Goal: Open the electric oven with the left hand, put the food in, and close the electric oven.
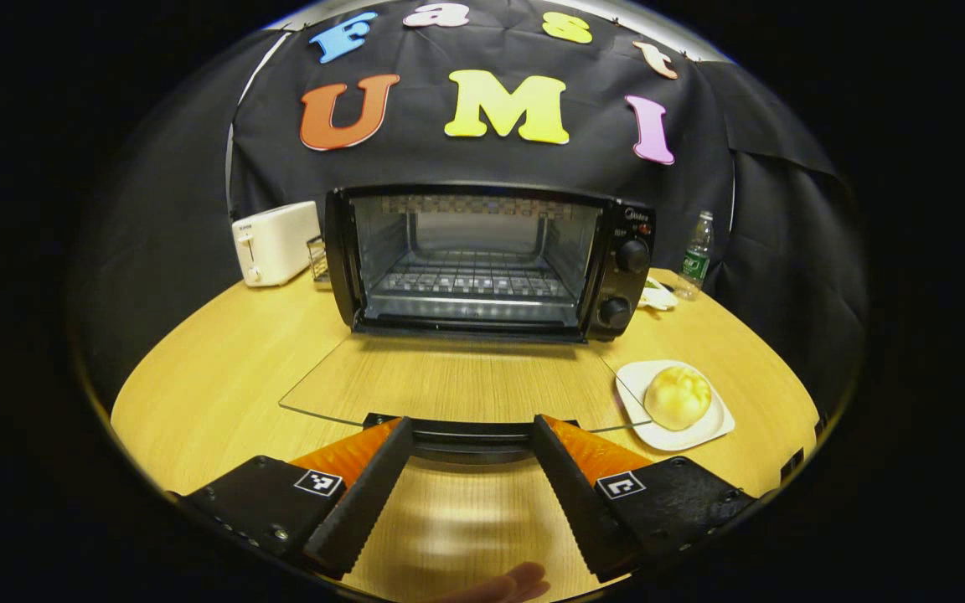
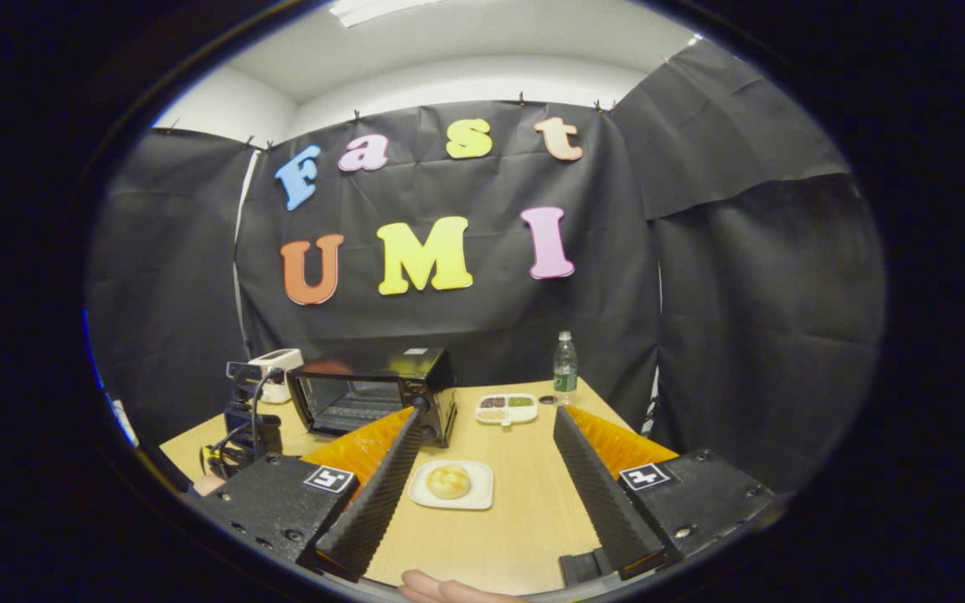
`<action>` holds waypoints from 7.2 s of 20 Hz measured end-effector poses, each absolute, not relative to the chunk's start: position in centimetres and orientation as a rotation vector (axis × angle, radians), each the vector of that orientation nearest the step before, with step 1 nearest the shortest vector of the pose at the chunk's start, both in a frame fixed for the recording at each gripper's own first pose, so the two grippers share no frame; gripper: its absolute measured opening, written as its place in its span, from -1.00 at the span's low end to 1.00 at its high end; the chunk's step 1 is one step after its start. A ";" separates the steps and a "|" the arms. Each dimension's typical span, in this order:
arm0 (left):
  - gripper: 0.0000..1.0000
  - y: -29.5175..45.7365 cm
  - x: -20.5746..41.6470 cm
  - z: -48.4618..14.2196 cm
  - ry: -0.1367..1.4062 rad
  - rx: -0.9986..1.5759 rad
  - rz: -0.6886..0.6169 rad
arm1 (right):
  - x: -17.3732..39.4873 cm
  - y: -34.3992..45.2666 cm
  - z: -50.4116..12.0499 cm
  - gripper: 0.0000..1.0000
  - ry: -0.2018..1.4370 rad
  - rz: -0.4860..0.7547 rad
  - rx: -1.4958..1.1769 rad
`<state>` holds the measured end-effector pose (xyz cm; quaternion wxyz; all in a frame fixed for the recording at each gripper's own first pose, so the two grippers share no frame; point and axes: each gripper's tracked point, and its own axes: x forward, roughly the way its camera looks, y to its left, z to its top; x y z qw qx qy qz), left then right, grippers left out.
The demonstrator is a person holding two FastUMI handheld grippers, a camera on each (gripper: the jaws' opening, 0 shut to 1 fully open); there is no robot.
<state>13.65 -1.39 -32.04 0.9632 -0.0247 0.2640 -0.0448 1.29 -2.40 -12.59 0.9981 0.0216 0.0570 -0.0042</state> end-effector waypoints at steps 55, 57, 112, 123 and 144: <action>0.89 11.6 -6.9 -8.3 -0.024 -0.052 0.077 | 20.0 5.5 -38.8 0.77 0.593 -0.069 0.057; 0.89 11.8 -7.0 -8.0 -0.028 -0.050 0.077 | 19.7 5.7 -38.0 0.73 0.575 -0.053 0.073; 0.89 14.1 1.2 -10.4 0.069 -0.048 0.101 | 39.7 25.1 -30.4 0.93 0.243 0.076 0.403; 0.89 11.7 0.7 -11.1 0.077 -0.049 0.039 | 26.6 20.1 -21.9 0.90 0.140 0.194 0.392; 1.00 -0.5 10.9 -29.4 0.576 -0.088 -0.188 | 2.0 1.5 -0.9 0.92 -0.150 0.051 0.125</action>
